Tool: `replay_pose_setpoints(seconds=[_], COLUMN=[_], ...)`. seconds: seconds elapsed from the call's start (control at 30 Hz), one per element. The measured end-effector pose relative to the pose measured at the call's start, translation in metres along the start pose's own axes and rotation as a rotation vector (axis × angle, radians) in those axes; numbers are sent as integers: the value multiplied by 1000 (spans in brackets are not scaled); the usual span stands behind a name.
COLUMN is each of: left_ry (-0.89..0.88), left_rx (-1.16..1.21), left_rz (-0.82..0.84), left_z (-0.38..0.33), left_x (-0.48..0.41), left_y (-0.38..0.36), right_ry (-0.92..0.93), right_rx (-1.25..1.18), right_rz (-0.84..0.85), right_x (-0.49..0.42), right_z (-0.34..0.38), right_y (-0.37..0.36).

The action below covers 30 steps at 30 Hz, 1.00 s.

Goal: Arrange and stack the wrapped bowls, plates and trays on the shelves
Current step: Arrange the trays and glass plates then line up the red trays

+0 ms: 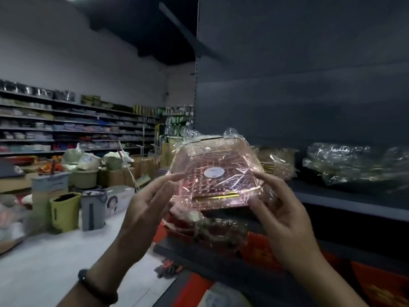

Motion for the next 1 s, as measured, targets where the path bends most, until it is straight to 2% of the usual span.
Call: replay_pose_setpoints(seconds=[0.1,0.27,0.47,0.6,0.77,1.0], left_ry=[-122,-257,-357,-355,-238,-211], left_rx=[-71,-79,-172,-281,-216,-289], left_rz=[70,42,71,92,126,34], left_z=[-13,-31,-22,7,56,102], left_x=[-26,-81,-167,-220,-249,-259], left_y=[-25,-65,-100,-122,-145,-158], right_ry=[35,68,24,-24,-43,-97], right_rx=[117,161,366,461,738,755], right_rz=[-139,-163,-209,-265,-251,-207], right_x=[-21,-64,-116,-142,-163,-185], right_z=[9,12,-9,-37,-70,-117], right_y=[27,67,105,124,134,130])
Point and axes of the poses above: each hand's wrist, its own x-axis away from the middle knuckle, its own y-axis out of the back of the hand, z = x × y, the point moved 5 cm from there along -x, towards the middle knuckle, and after that the axes turned 5 degrees about -x, right-handed, at the moved point
